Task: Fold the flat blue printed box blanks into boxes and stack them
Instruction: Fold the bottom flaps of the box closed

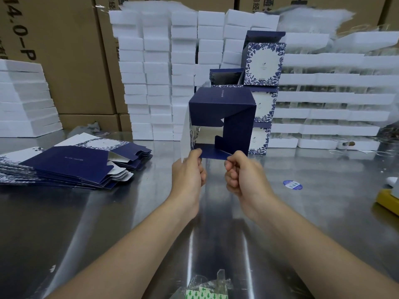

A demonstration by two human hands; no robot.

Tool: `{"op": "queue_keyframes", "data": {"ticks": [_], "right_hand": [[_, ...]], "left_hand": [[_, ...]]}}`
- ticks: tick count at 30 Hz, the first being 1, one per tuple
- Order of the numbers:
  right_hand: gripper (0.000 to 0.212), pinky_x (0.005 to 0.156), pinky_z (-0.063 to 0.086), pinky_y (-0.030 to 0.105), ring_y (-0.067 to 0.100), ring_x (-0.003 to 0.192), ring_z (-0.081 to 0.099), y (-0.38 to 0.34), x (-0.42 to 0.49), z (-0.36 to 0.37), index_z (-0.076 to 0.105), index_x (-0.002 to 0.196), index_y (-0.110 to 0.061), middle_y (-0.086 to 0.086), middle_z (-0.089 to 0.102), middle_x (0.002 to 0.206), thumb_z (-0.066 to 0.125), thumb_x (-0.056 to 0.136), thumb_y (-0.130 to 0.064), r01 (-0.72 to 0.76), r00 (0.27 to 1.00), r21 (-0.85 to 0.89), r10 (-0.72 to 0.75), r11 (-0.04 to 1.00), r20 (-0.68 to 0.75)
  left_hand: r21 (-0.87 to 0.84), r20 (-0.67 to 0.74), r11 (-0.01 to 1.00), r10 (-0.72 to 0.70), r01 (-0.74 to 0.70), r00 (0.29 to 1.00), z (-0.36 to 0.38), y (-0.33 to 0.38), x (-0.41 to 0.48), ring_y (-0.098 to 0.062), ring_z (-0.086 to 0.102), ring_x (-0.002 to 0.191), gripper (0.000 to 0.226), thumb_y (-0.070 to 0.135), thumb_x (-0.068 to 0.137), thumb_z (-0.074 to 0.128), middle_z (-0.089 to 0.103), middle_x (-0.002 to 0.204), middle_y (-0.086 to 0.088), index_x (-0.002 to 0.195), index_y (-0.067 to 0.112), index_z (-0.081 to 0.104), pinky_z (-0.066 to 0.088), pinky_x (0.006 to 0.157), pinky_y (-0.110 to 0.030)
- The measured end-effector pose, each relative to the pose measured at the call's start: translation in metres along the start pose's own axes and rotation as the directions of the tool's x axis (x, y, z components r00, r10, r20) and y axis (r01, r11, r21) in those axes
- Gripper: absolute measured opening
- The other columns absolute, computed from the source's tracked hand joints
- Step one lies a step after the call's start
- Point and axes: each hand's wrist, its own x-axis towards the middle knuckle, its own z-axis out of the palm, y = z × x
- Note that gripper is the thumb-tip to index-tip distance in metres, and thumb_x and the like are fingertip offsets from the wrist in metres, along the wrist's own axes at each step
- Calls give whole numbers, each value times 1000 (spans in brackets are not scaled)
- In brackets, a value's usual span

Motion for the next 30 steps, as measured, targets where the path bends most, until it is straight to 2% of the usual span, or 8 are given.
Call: {"op": "queue_keyframes", "data": {"ticks": [3,9,12,14,19,22,25,30], "right_hand": [[33,40,22,21,12,44,24,0,0,1,50,62,-15,-4,32,50,53,94,-16,19,1000,19,-19,1000,-5],[35,42,23,23,12,44,28,-4,0,3,51,57,-18,-3,35,51,56,92,-20,7,1000,61,-9,998,28],[38,42,25,22,12,42,33,-1,-2,5,52,54,-18,-2,36,49,57,92,-18,0,998,-5,1,1000,68],[36,42,26,22,12,42,27,0,-1,5,48,56,-16,-2,31,48,55,91,-15,28,999,-29,-27,999,34],[34,39,25,21,13,44,21,0,6,1,46,55,-18,-4,27,49,57,87,-16,17,1000,7,-17,1000,1],[31,39,23,21,12,43,22,4,7,3,47,56,-19,-4,27,50,58,85,-19,31,1000,-41,-31,999,-5],[32,38,20,22,11,40,21,5,11,3,47,57,-17,-4,28,47,56,89,-18,50,998,12,-50,999,-46],[31,40,21,24,11,40,23,8,17,2,48,61,-16,-4,32,48,53,92,-16,35,995,2,-35,999,-97]], "left_hand": [[-8,82,999,-45,46,996,3,-2,-4,-12,34,50,39,37,104,60,33,54,5,71,20,46,35,56,-27],[23,192,999,-27,23,981,7,-3,-5,-12,40,49,45,34,107,50,37,52,4,63,21,51,41,55,-24],[80,228,997,1,-20,974,9,-7,-8,-11,41,48,56,40,104,51,42,51,5,50,28,51,43,58,-26],[111,242,993,8,-36,970,10,-7,-10,-13,38,49,55,43,102,53,36,52,6,49,29,47,39,57,-27],[71,176,997,-16,4,984,10,-5,-7,-15,35,52,42,34,105,50,32,56,4,66,21,44,37,60,-31],[90,131,996,-5,-7,991,10,-6,-5,-14,31,52,38,28,106,46,31,57,3,69,21,39,35,61,-32],[76,117,997,11,-20,993,8,-4,-3,-15,29,54,38,24,106,44,31,56,4,68,21,39,31,58,-31],[105,110,994,-25,14,994,2,-8,1,-13,35,50,44,35,108,48,34,54,5,67,22,43,34,53,-27]]}}
